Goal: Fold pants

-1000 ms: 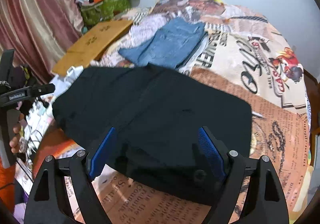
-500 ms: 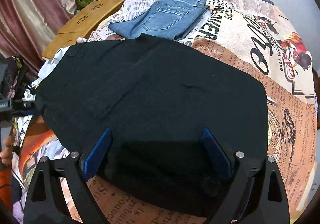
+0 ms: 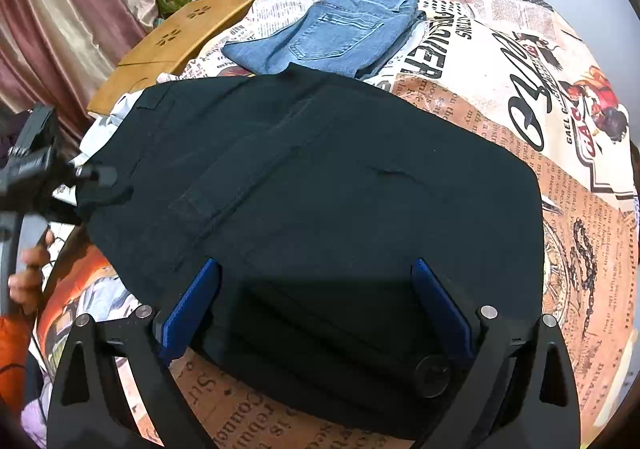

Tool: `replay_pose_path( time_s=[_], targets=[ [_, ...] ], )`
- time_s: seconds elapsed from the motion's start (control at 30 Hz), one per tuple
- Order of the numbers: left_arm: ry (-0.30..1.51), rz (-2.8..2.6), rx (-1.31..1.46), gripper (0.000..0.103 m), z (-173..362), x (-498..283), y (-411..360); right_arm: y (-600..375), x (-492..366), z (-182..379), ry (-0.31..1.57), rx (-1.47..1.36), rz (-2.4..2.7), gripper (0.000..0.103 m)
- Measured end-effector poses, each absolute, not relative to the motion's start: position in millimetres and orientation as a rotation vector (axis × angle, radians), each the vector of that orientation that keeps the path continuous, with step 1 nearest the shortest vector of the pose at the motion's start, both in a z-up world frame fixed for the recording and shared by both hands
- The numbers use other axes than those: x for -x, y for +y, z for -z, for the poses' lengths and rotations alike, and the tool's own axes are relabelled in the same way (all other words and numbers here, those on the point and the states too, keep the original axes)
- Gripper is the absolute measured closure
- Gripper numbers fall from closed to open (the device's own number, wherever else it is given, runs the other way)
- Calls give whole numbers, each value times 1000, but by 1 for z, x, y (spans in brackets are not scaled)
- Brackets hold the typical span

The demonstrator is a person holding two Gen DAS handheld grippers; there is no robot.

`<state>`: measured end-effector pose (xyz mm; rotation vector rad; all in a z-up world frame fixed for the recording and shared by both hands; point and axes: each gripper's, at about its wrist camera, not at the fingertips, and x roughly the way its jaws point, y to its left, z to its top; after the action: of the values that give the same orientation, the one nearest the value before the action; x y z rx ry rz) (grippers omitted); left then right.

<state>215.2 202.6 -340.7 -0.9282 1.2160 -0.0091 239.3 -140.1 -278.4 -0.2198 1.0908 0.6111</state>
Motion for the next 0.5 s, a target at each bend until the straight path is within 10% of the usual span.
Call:
replay_pose_path(
  time_s=[0.3,0.5],
  targets=[
    [1143,-221,603,77,316,-216,190,-140,-238,278,1084,220,-626,5],
    [991,-273,387,85,264,-206,169,-153,-238,269,1086,176,-627,8]
  ],
)
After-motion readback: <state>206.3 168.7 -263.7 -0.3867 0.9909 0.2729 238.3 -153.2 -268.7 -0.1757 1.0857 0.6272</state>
